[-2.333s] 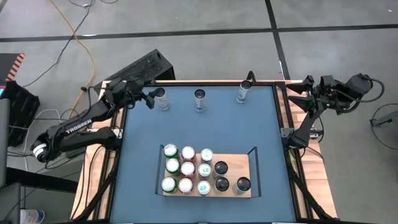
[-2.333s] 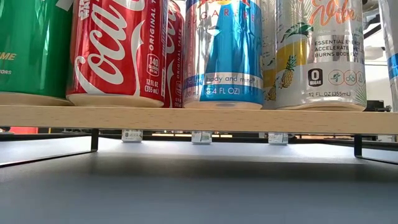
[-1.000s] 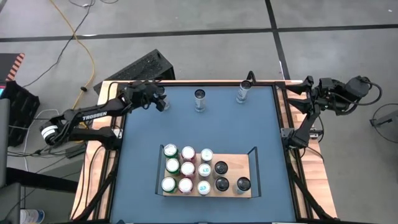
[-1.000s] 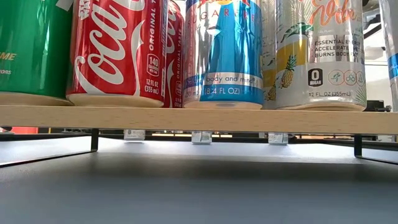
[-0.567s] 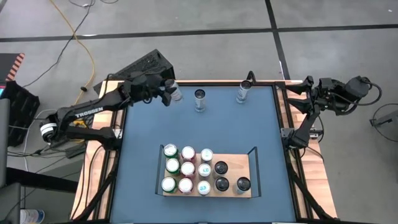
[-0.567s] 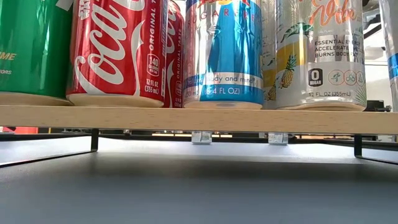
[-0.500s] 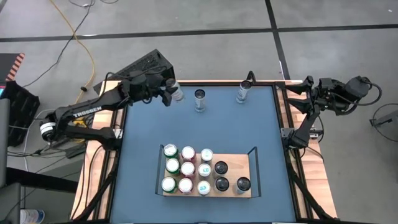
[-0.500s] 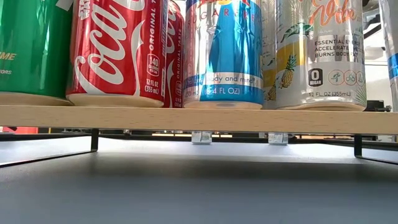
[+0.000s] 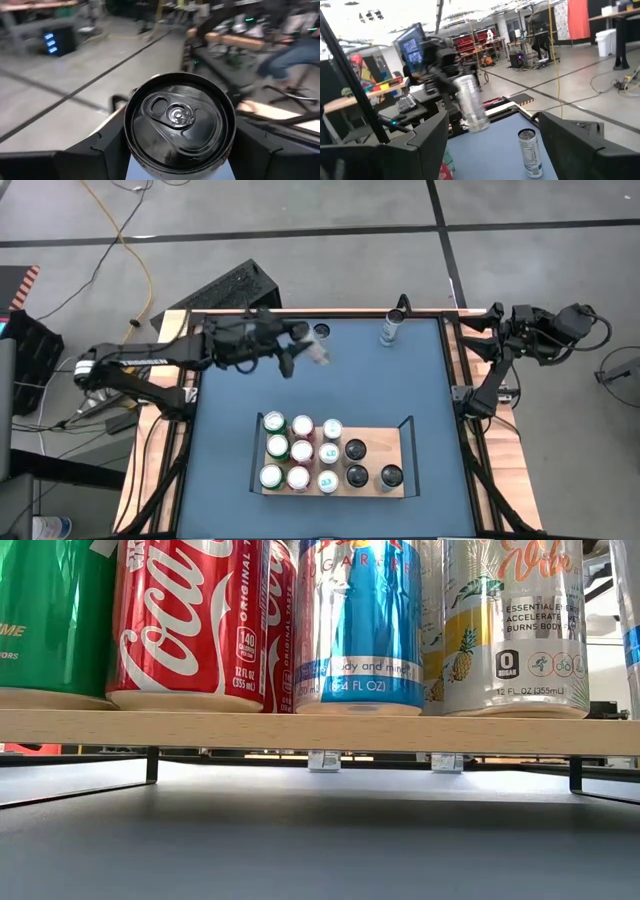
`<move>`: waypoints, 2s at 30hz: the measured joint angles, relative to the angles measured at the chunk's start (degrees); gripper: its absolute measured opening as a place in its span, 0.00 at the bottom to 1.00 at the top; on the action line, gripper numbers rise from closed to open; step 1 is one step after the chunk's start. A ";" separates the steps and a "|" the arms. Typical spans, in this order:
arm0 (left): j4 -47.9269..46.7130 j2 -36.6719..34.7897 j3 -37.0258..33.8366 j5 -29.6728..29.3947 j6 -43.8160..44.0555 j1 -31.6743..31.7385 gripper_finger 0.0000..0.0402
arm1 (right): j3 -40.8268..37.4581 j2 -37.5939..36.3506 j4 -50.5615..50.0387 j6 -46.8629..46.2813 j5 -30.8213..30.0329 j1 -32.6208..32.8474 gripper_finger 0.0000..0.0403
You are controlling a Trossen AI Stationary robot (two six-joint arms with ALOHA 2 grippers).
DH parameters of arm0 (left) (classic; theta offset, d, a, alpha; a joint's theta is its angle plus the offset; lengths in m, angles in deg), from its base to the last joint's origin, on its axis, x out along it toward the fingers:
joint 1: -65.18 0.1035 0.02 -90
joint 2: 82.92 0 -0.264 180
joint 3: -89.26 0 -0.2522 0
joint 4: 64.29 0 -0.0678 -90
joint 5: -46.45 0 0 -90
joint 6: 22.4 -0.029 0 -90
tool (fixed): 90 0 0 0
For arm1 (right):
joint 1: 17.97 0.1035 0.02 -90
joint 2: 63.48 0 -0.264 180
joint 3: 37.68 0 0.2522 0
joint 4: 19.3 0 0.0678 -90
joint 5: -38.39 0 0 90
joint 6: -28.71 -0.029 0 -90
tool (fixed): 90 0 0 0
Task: Place canned beverage on shelf
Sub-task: Put the white-yellow soda can on the shelf aligned with the other white-yellow soda cans
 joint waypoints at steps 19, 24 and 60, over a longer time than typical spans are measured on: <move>-8.51 31.87 31.21 1.59 -9.77 -13.66 0.61 | 0.00 0.00 -1.32 -5.59 3.65 0.02 0.75; -13.22 32.34 30.65 1.26 -8.21 -13.66 0.61 | 0.00 0.02 -1.65 -5.59 5.11 0.00 0.75; -9.03 36.94 23.61 -11.32 1.10 -20.63 0.61 | -0.02 0.02 -10.04 -13.48 7.21 0.01 0.75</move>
